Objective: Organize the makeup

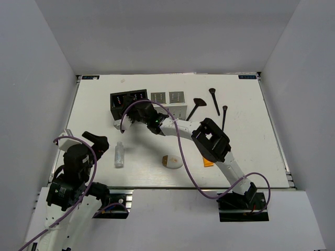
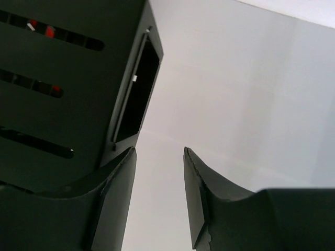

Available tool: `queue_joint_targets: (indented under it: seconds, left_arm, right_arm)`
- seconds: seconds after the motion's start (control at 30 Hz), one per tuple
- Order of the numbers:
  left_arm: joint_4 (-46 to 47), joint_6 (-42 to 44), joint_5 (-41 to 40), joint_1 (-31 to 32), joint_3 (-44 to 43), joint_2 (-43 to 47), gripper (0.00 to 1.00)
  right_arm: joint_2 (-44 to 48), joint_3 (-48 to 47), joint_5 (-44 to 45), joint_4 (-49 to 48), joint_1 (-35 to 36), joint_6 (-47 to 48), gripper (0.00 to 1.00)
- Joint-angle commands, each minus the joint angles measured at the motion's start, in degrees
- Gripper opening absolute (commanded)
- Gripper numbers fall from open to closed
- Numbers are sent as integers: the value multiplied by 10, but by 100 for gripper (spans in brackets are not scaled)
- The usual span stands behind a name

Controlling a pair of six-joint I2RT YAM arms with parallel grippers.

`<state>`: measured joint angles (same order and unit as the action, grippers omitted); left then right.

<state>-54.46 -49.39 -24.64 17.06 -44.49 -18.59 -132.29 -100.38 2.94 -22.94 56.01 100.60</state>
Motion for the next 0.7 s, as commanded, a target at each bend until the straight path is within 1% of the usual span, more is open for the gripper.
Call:
queue_joint_targets:
  seconds: [0.0,0.1,0.2,0.37,0.43,0.47,0.53,0.57,0.6,0.63,0.67]
  left_arm:
    - [0,5,3,1,2,-8,97]
    - [7,13,21,1,3,-33,96]
    - [20,24,49,1,1,-82,95]
    - [35,32,55,1,-18,-163,94]
    - [43,39,63,1,-20,-173,94]
    - [49,41,66,1,-21,-181,93]
    - [49,43,73,1,-21,-193,91]
    - [47,46,76,1,-21,-207,90]
    - [44,45,79,1,-21,-217,89]
    - [37,40,83,1,-20,-226,87]
    - [33,36,87,1,-18,-238,85]
  right_arm:
    - [8,-7,10,-49,2,-20,48]
    - [19,-24,28,-43,1,-58,48]
    - [48,-20,46,-24,-9,-111,48]
    - [137,43,61,15,-28,-195,48]
    - [180,83,70,25,-42,-235,49]
    - [192,96,73,43,-47,-249,49]
    - [232,114,81,73,-69,-311,49]
    - [244,117,80,121,-79,-336,49]
    - [271,118,68,143,-86,-359,49]
    - [286,129,61,156,-99,-411,48]
    - [301,135,49,169,-115,-439,47]
